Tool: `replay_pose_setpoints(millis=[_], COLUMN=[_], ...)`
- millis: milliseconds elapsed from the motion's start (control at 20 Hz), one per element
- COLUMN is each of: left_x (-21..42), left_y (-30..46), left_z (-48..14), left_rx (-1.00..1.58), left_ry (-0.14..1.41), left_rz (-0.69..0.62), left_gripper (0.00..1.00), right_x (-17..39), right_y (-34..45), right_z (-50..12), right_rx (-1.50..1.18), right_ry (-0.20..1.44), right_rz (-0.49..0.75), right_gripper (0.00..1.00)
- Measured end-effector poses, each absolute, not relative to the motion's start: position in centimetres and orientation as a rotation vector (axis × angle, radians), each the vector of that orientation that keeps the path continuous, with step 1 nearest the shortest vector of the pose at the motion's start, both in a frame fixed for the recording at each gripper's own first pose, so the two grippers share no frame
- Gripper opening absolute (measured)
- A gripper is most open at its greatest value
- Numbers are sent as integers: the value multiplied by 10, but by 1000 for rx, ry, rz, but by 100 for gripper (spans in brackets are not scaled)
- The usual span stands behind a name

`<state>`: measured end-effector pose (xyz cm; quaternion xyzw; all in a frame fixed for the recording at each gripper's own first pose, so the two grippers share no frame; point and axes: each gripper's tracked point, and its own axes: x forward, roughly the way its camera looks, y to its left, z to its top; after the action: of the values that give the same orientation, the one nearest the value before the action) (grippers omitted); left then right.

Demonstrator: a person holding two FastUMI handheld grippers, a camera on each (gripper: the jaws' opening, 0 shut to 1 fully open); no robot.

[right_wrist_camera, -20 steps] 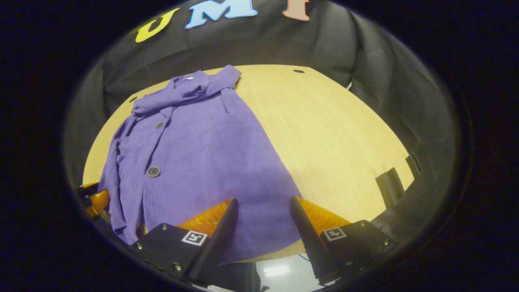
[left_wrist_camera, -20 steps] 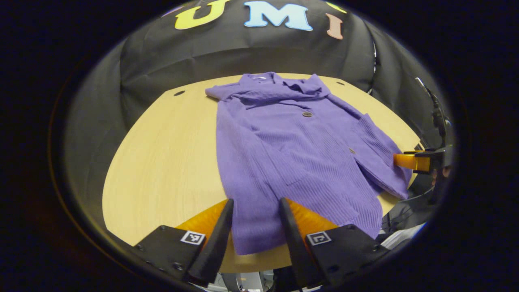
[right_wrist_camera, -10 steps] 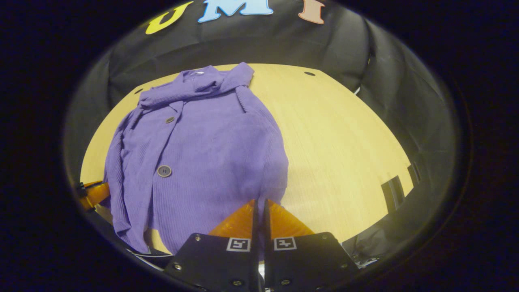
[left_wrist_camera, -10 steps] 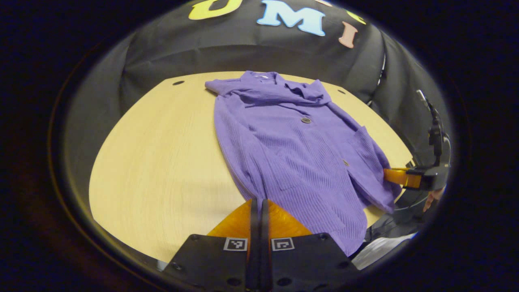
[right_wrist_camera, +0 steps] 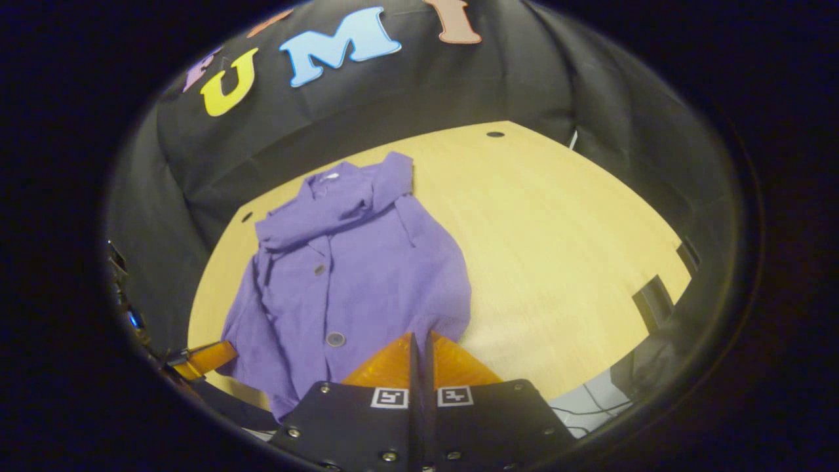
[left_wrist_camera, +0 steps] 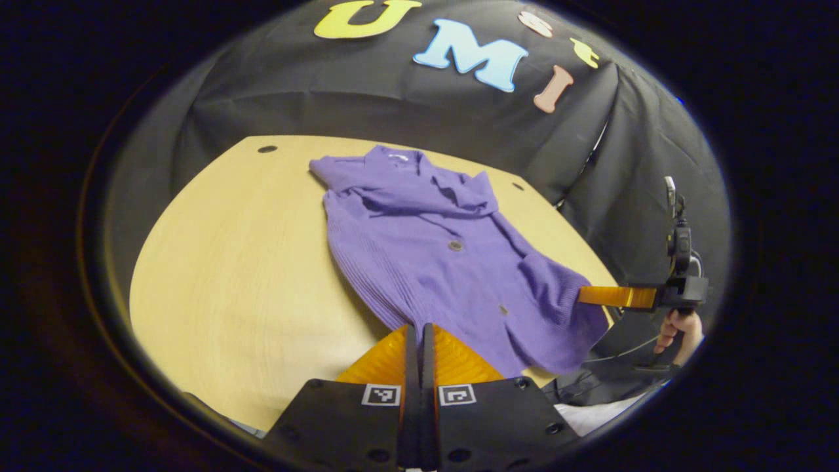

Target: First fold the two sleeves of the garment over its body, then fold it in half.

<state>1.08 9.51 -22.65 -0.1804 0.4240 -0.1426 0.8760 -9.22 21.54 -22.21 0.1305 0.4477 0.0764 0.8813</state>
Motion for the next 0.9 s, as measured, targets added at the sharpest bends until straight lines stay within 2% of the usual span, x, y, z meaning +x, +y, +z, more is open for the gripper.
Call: replay_pose_setpoints(millis=[50,400,700,900], left_x=[18,98,156,212], left_y=[96,122,149,152], left_z=[-216,-127,-137,-136], left_rx=[-400,-444,-409,-377], left_ry=[860,687,663,632], left_rz=[-301,-288,-204,-157], left_gripper=[7,7,7,7], right_x=[-83,-16,34,94], right_y=[217,239,273,300], right_z=[-210,-150,-121,-97], right_rx=[273,259,264,280], right_ry=[905,775,743,678], right_rz=[166,248,380,451], right_gripper=[1,1,1,1])
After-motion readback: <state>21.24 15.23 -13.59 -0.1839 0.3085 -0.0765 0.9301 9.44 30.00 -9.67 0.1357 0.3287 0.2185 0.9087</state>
